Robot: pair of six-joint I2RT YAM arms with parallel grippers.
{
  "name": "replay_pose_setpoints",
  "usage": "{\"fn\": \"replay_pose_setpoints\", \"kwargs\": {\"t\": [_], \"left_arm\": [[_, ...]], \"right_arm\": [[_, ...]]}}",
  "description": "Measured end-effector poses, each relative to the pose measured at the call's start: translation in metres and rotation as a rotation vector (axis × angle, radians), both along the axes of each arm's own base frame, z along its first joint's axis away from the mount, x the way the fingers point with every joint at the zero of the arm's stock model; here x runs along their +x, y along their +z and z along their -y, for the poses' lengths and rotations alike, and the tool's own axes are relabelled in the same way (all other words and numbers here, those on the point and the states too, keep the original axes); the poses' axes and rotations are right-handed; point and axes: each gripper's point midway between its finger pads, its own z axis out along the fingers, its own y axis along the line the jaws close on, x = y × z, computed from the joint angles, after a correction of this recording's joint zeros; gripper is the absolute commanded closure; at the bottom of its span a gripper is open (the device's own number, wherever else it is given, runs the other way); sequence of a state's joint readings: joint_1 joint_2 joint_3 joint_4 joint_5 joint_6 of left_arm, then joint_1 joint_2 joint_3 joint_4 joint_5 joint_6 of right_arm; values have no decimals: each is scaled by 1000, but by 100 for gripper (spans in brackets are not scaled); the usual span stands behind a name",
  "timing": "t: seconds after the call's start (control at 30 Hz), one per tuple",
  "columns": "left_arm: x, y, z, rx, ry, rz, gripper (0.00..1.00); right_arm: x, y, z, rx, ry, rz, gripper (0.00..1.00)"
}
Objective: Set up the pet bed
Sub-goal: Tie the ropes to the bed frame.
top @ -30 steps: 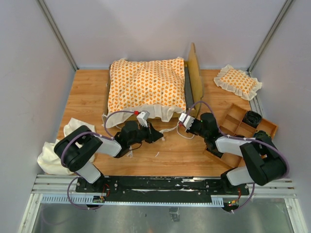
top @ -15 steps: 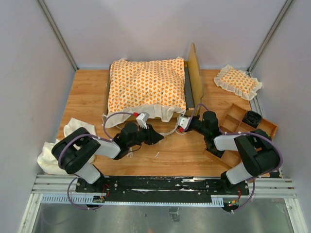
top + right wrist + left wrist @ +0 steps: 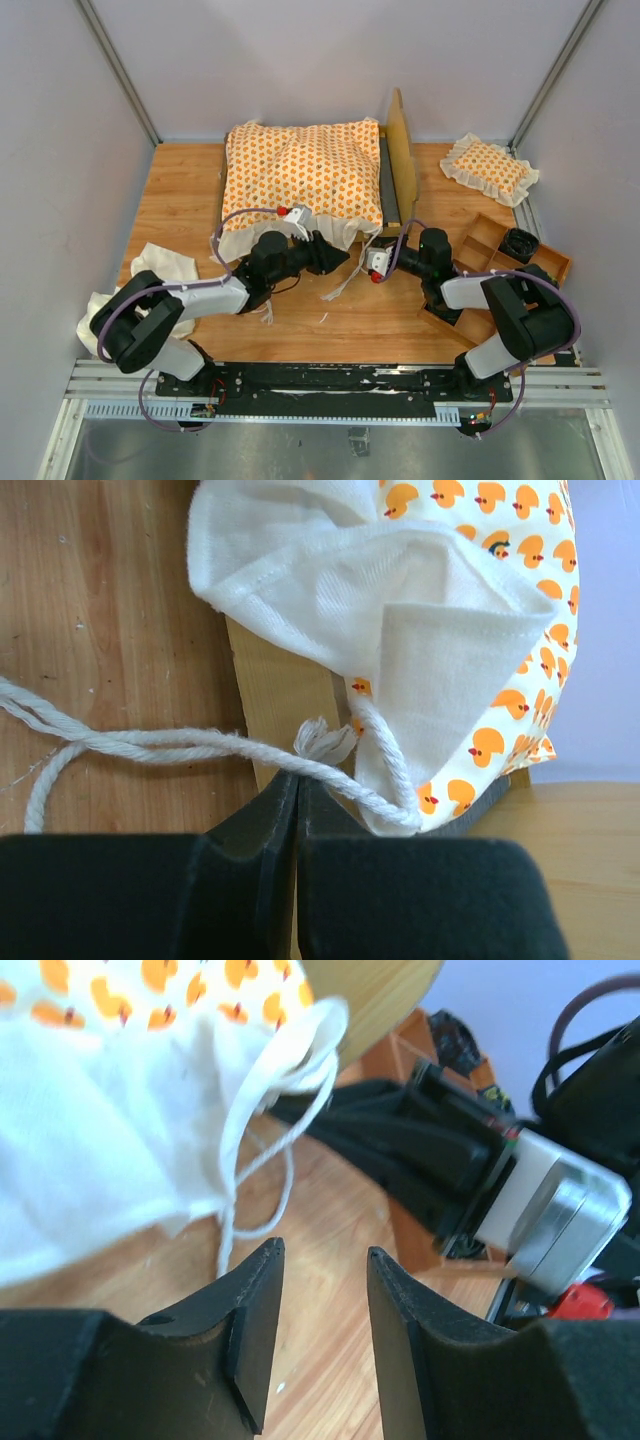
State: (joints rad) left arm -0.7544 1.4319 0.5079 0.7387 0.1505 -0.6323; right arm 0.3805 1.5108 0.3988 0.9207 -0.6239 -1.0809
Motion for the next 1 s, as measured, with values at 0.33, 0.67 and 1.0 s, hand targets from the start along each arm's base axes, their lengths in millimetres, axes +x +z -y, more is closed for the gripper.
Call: {"fn": "replay_pose_setpoints", "kwargs": {"t": [0.33, 0.67, 1.0], "left_arm": [[33, 10, 24, 14, 17, 47, 60], [45, 1, 36, 4, 26, 2, 55], [56, -9, 46, -55, 72, -86, 49]], "right_arm": [[-12, -8, -6, 2, 68, 14, 100], [-14, 7, -10, 34, 94, 83, 100], [-16, 12, -12, 44, 108, 101, 100]]}}
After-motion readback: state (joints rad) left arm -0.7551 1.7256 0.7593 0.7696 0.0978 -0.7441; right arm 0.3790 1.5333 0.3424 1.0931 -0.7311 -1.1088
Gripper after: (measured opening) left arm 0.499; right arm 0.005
